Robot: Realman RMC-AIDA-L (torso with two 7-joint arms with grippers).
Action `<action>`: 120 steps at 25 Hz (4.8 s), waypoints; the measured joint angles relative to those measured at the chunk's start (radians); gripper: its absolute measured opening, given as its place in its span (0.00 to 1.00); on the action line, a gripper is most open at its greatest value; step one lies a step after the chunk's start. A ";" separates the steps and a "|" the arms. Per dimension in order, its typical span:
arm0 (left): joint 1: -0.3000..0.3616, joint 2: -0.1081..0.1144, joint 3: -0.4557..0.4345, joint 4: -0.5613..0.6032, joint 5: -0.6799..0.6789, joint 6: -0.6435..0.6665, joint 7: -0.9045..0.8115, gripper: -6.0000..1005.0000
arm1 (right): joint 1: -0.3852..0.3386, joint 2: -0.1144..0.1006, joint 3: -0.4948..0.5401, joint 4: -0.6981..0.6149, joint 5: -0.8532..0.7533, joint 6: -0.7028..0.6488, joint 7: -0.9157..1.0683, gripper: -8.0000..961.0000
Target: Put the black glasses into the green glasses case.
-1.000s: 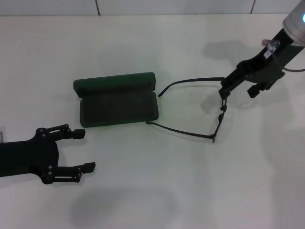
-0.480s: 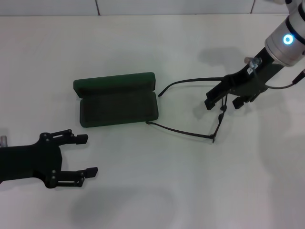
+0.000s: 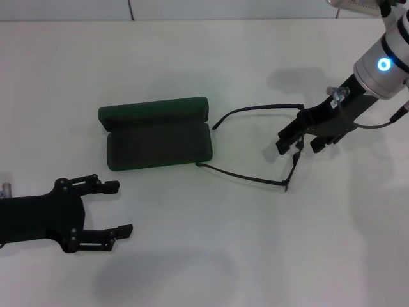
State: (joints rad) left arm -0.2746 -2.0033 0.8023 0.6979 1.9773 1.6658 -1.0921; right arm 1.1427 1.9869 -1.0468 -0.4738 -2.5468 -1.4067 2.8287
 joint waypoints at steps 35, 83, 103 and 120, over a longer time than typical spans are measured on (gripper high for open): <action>0.003 -0.005 0.006 -0.005 0.002 -0.015 0.000 0.86 | -0.002 0.009 -0.070 -0.004 0.007 0.049 0.011 0.20; -0.013 -0.029 0.001 -0.055 0.017 0.005 -0.112 0.86 | -0.063 -0.050 -0.124 -0.366 -0.057 -0.065 -0.342 0.05; -0.022 -0.076 -0.001 -0.116 -0.100 0.014 -0.247 0.86 | -0.276 0.014 0.055 -0.519 0.282 -0.018 -0.618 0.05; -0.142 -0.080 0.010 -0.258 -0.067 -0.001 -0.220 0.84 | -0.425 0.018 0.074 -0.167 0.901 0.013 -1.369 0.05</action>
State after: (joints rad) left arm -0.4168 -2.0829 0.8120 0.4396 1.9104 1.6651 -1.3123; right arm 0.7179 2.0045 -0.9729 -0.6406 -1.6459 -1.3938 1.4593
